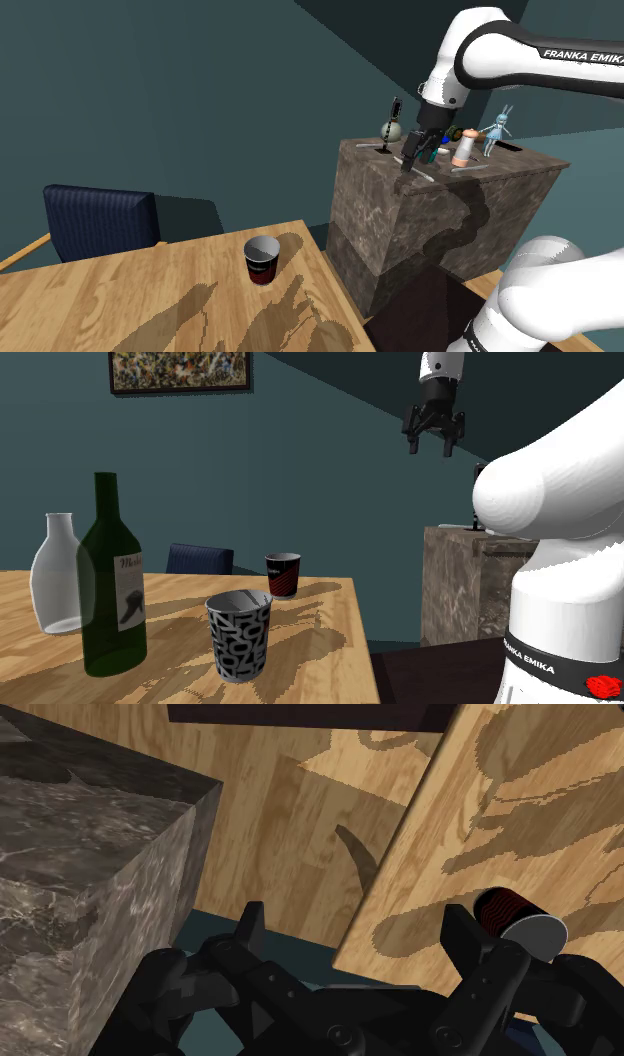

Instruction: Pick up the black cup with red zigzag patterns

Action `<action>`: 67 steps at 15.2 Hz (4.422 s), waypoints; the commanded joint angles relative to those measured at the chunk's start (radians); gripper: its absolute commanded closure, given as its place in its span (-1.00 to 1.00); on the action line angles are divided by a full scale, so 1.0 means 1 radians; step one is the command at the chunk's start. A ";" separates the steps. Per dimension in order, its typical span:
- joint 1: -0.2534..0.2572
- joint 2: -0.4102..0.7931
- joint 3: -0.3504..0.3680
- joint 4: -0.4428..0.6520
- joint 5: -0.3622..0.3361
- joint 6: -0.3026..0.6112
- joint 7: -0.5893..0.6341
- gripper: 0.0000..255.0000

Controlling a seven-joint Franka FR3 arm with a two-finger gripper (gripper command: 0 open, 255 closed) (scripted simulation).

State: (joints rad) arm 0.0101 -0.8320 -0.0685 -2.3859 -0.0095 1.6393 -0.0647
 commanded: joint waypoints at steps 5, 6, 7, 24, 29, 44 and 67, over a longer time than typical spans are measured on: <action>0.025 0.072 0.046 -0.043 0.043 0.111 0.052 -1.00; 0.031 0.093 0.057 -0.051 0.053 0.139 0.065 -1.00; 0.037 0.115 0.068 -0.058 0.063 0.167 0.077 -1.00; 0.126 0.641 0.247 0.037 0.159 0.599 0.270 -1.00; 0.148 0.825 0.284 0.135 0.142 0.687 0.335 -1.00; 0.190 1.101 0.300 0.256 0.087 0.844 0.412 -1.00; 0.181 0.992 0.307 0.306 0.107 0.686 0.412 1.00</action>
State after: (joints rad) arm 0.1923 0.1661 0.2385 -2.0899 0.0966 2.3411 0.3470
